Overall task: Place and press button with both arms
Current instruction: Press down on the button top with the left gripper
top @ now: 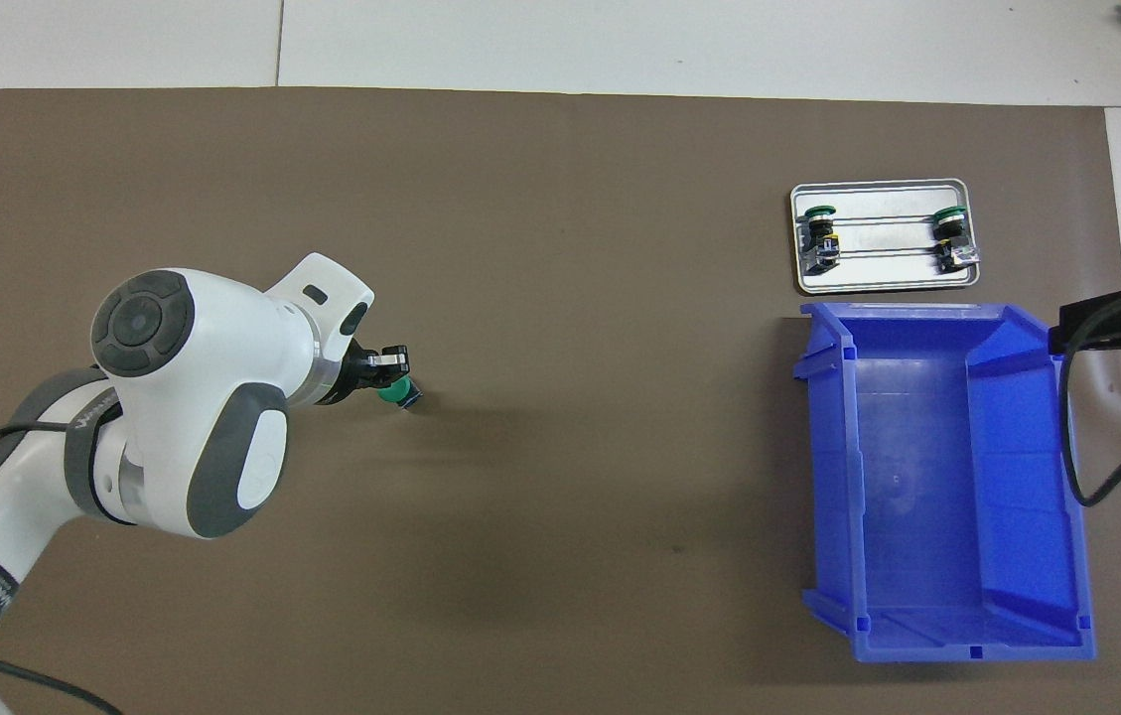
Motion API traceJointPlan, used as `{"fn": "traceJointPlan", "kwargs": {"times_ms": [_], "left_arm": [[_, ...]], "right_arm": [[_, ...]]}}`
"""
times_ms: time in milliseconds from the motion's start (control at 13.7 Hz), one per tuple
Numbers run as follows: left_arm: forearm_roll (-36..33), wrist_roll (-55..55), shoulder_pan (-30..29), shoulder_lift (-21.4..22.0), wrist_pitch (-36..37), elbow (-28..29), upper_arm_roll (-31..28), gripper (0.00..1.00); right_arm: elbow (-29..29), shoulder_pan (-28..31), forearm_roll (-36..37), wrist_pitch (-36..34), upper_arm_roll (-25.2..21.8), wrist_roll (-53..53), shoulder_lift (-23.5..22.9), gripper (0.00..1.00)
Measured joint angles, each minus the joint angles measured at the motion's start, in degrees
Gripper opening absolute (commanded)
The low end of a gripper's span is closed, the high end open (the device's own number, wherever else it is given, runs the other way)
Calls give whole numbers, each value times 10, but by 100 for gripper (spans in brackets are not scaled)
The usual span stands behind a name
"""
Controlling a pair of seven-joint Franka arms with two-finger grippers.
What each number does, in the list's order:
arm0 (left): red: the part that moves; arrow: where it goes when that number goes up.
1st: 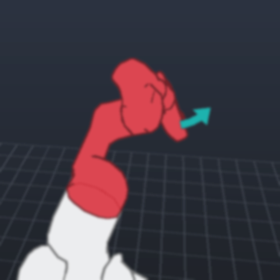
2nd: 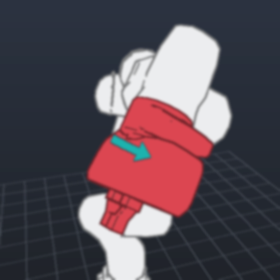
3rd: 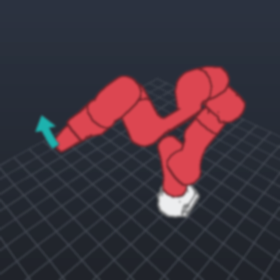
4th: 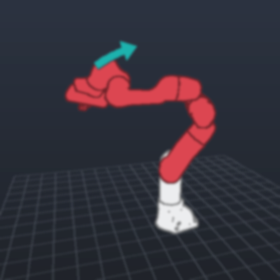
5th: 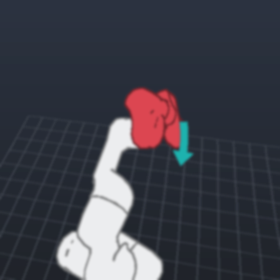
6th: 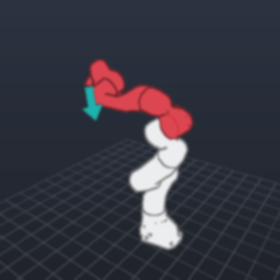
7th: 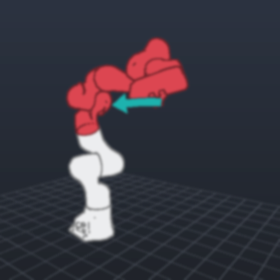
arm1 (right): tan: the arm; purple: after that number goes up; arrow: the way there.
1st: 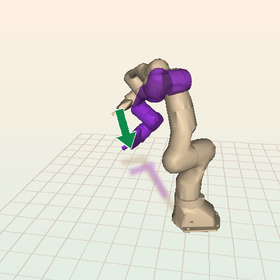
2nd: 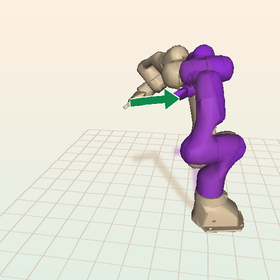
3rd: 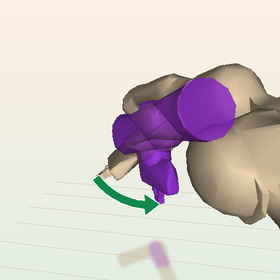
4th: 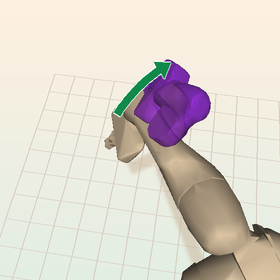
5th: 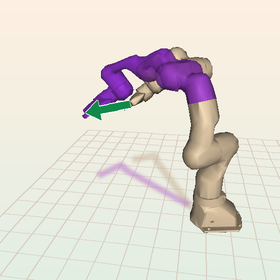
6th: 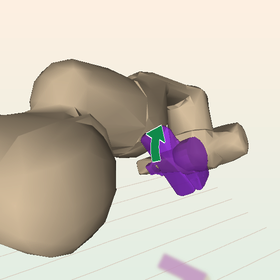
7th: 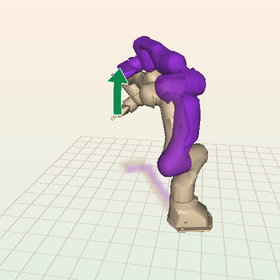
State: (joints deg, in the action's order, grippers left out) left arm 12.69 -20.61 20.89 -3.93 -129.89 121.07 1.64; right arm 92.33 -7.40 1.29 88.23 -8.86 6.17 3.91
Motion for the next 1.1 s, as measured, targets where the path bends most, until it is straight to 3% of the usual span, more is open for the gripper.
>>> {"fn": "traceJointPlan", "kwargs": {"times_ms": [1095], "left_arm": [[0, 0, 5, -21, -56, 20, -1, 0]], "right_arm": [[0, 0, 0, 0, 0, 0, 0, 100]]}}
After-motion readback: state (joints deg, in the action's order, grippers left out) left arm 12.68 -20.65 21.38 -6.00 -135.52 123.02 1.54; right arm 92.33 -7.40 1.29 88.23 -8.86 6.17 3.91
